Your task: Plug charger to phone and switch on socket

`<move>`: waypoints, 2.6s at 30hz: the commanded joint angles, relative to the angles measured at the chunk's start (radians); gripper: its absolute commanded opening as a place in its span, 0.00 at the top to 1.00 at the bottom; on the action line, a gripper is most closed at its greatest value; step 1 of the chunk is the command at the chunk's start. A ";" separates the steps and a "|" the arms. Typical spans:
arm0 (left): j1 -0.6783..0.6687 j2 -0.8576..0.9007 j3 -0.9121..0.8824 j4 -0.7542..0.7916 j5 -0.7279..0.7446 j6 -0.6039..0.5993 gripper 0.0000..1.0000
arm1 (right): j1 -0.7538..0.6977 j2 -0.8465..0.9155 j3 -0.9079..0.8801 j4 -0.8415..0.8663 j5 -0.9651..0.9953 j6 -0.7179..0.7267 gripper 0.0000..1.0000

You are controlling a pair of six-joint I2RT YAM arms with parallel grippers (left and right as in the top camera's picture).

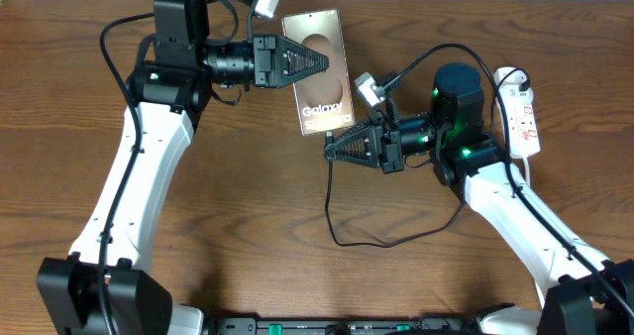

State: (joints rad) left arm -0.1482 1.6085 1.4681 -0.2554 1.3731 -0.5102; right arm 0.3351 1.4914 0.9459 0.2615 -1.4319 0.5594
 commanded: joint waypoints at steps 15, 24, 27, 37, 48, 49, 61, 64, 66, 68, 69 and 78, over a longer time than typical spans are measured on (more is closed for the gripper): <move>-0.006 -0.013 0.015 0.006 0.032 0.032 0.93 | -0.006 0.001 0.002 0.012 0.011 0.013 0.99; -0.006 -0.013 0.015 0.006 0.033 0.054 0.93 | -0.006 0.001 0.002 0.011 0.007 0.013 0.99; -0.006 -0.013 0.015 0.003 0.049 0.053 0.93 | -0.006 0.001 0.002 0.012 0.009 0.013 0.99; -0.006 -0.013 0.015 0.003 0.082 0.058 0.93 | -0.008 0.001 0.002 0.013 0.038 0.042 0.99; -0.006 -0.013 0.015 0.003 0.135 0.070 0.93 | -0.009 0.001 0.002 0.102 0.040 0.129 0.99; -0.006 -0.013 0.015 0.003 0.135 0.070 0.93 | -0.009 0.001 0.002 0.118 0.047 0.142 0.99; -0.006 -0.013 0.015 -0.002 0.161 0.072 0.93 | -0.018 0.001 0.002 0.171 0.121 0.195 0.99; -0.006 -0.013 0.015 -0.002 0.161 0.072 0.93 | -0.023 0.001 0.002 0.185 0.137 0.208 0.99; -0.006 -0.013 0.015 -0.002 0.161 0.072 0.93 | -0.022 0.001 0.002 0.192 0.152 0.211 0.99; -0.006 -0.013 0.015 -0.002 0.161 0.072 0.93 | -0.023 0.001 0.002 0.203 0.167 0.215 0.99; -0.006 -0.013 0.015 -0.002 0.161 0.072 0.93 | -0.023 0.001 0.002 0.216 0.170 0.223 0.99; -0.006 -0.013 0.014 -0.005 0.160 0.072 0.93 | -0.036 0.001 0.002 0.255 0.219 0.240 0.80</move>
State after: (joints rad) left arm -0.1307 1.6085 1.4723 -0.2417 1.4269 -0.4473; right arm 0.3344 1.4918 0.9207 0.4908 -1.3857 0.7906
